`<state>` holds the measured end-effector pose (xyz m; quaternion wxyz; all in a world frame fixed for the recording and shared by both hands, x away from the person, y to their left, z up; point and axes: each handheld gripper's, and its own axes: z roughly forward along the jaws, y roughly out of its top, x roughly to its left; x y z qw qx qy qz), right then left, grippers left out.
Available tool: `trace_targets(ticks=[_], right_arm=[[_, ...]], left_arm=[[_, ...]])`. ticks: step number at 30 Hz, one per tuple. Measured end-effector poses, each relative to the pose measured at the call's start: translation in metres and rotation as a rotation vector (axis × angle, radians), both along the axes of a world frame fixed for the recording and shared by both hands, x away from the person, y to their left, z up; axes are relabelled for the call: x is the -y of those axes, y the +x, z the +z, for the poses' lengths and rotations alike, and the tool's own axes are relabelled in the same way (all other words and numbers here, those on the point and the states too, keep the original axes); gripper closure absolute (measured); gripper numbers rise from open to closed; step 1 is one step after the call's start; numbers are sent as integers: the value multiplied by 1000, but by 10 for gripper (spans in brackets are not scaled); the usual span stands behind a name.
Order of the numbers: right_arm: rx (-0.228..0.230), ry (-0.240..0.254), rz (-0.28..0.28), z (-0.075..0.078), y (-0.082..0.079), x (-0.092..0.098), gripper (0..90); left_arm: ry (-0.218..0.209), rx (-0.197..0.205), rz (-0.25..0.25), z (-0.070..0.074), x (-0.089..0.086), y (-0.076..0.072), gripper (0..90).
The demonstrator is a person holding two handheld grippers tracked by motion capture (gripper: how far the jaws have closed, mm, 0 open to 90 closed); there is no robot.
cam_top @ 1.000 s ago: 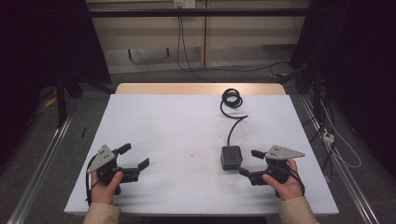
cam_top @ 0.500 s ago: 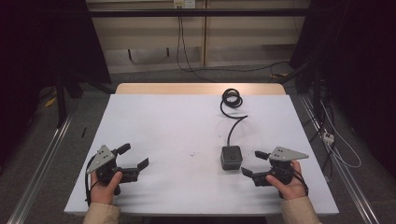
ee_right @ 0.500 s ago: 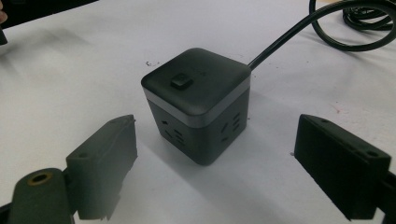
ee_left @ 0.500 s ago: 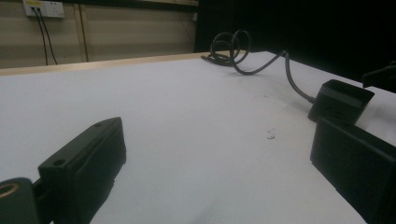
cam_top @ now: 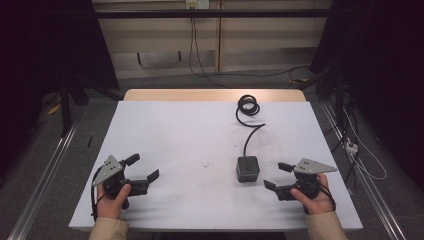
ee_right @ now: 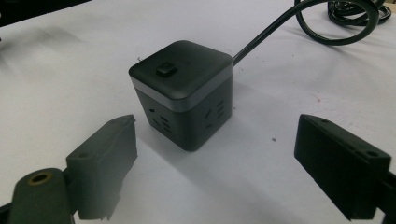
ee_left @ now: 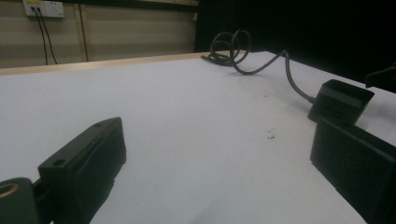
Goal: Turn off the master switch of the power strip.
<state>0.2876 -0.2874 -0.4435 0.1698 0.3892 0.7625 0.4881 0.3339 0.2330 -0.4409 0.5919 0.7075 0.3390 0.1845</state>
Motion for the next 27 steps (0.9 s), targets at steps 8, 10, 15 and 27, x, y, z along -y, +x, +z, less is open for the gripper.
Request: trace_targets(ticks=[8, 10, 15, 27], right_arm=[[1, 8, -10, -1, -1, 4, 130], [0, 13, -13, -1, -1, 5, 130], [0, 9, -16, -2, -2, 6, 130], [-3, 8, -24, -5, -4, 10, 131]], left_arm=[[-2, 0, 0, 0, 0, 0, 32], [-2, 0, 2, 0, 0, 0, 32], [-3, 0, 0, 0, 0, 0, 32], [-2, 0, 1, 0, 0, 0, 32]])
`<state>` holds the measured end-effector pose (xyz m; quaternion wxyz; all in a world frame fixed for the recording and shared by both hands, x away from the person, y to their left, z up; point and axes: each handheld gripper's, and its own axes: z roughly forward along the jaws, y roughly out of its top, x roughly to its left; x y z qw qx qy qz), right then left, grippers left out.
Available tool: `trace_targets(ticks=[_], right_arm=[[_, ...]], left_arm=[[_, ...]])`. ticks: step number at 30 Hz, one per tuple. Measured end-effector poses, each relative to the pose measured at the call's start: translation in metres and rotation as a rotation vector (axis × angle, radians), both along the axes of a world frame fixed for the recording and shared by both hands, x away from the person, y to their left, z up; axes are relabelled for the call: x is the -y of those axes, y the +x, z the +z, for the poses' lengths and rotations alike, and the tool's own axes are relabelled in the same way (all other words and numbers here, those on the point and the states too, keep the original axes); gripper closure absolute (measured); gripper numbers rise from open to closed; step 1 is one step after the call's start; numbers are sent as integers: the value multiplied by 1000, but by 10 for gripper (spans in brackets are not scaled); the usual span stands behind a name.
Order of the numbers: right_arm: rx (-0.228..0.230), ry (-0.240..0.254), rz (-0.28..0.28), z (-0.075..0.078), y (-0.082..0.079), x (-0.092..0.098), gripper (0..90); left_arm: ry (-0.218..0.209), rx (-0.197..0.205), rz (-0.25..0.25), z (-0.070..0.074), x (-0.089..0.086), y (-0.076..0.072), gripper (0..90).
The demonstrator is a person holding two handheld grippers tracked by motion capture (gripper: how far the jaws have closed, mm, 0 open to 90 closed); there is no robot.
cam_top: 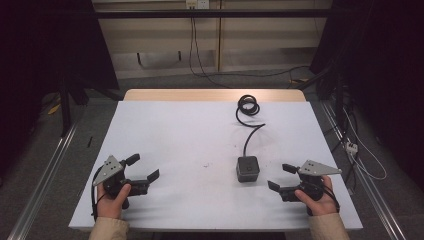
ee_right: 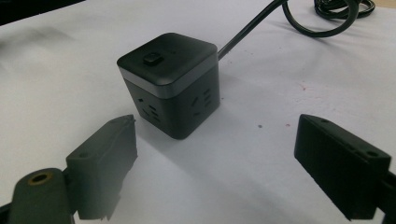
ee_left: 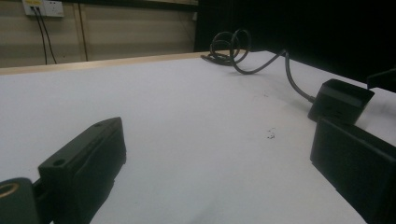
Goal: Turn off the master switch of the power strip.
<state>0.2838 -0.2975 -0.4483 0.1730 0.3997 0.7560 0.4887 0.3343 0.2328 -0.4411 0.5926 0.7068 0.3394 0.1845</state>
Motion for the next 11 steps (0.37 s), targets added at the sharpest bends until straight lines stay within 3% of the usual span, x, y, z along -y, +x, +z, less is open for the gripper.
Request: trace_targets(ticks=[11], right_arm=[[-1, -2, 2, -1, 1, -1, 131]], left_arm=[[6, -3, -1, -1, 0, 1, 32]])
